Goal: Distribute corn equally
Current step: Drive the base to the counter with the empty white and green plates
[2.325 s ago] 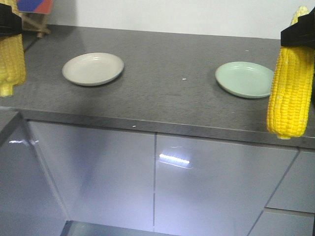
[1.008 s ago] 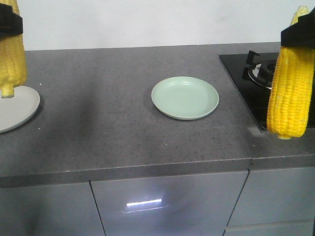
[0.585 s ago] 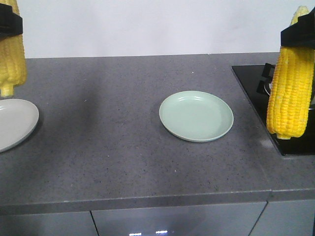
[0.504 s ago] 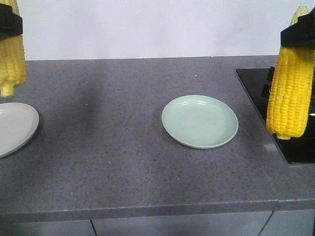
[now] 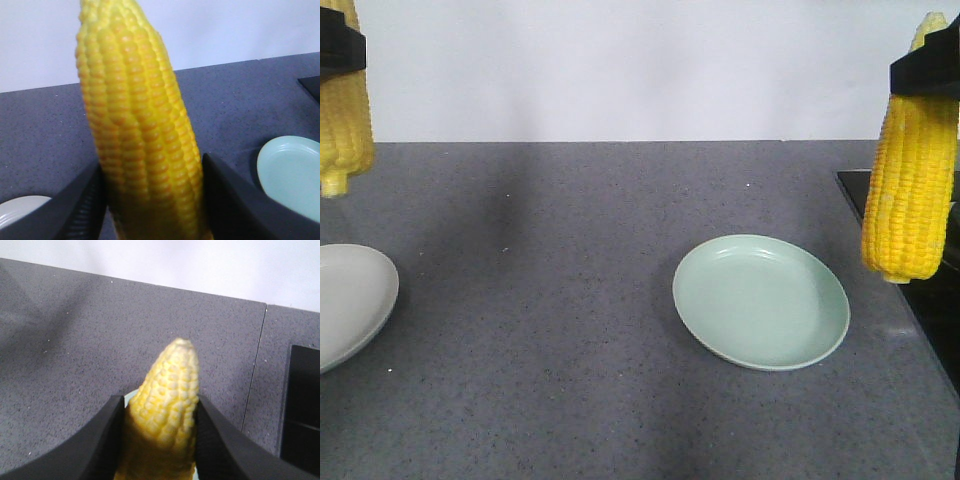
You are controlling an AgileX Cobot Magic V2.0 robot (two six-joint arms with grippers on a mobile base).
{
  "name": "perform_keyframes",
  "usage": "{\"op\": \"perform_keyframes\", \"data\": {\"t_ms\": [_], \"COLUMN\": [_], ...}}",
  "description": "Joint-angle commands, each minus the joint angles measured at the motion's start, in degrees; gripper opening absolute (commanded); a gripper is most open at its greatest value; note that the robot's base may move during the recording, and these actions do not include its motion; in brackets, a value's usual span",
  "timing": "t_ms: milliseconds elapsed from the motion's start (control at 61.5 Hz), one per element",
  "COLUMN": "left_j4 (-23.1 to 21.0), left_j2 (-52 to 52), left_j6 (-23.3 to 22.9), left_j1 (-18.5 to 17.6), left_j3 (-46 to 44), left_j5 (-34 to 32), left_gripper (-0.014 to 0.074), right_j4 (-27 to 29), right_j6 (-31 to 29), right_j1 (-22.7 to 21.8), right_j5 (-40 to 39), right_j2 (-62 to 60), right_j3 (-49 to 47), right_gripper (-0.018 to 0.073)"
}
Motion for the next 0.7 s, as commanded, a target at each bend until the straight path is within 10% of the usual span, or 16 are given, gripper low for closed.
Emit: {"op": "perform_keyframes", "data": {"t_ms": [0,683], "left_j4": [0.2,0.2], "left_j2": [-1.0,-1.0], "left_j6": [-0.4,-0.4], "left_j1": [0.0,0.0], "left_j3": [-1.7,-1.7], "left_j5": [-4.0,-4.0], "left_gripper": [0.0128,0.0128], "right_j4": [1.1,1.1], "right_j6": [-0.4,-0.4], "right_j1": [-0.3,-0.3], "right_j5": [-3.1,-3.1], "right_j2": [-1.3,-1.3], "right_j3": [-1.3,-1.3], "right_gripper": [0.0186,0.0186]}}
